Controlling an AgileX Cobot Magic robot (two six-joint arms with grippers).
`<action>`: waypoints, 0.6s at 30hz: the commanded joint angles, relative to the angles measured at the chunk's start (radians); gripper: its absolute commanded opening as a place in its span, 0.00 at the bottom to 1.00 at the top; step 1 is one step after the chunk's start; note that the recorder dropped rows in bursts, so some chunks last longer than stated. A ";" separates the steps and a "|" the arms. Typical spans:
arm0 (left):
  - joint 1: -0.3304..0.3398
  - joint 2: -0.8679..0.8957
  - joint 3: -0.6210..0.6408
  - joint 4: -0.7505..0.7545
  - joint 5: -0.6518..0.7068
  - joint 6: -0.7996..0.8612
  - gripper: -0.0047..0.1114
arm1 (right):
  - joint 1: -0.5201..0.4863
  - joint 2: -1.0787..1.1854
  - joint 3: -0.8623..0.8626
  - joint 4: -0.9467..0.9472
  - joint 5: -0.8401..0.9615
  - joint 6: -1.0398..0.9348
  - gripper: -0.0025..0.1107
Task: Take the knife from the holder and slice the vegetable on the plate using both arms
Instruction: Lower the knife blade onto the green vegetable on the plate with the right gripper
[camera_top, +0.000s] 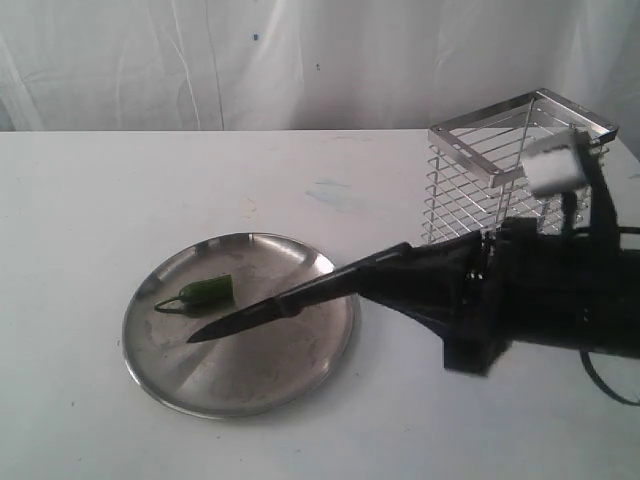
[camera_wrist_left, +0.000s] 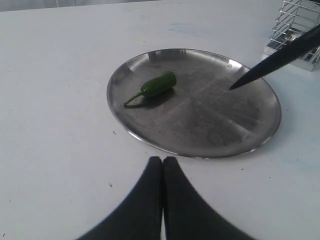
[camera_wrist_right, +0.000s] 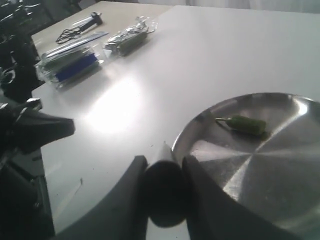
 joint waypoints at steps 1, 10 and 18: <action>-0.007 -0.005 0.002 -0.013 0.003 0.001 0.04 | 0.002 0.136 -0.084 0.007 -0.139 0.329 0.02; -0.007 -0.005 0.002 -0.013 0.003 0.001 0.04 | 0.002 0.406 -0.286 0.007 -0.168 0.603 0.02; -0.007 -0.005 0.002 -0.013 0.003 0.001 0.04 | 0.002 0.596 -0.387 0.007 -0.115 0.685 0.02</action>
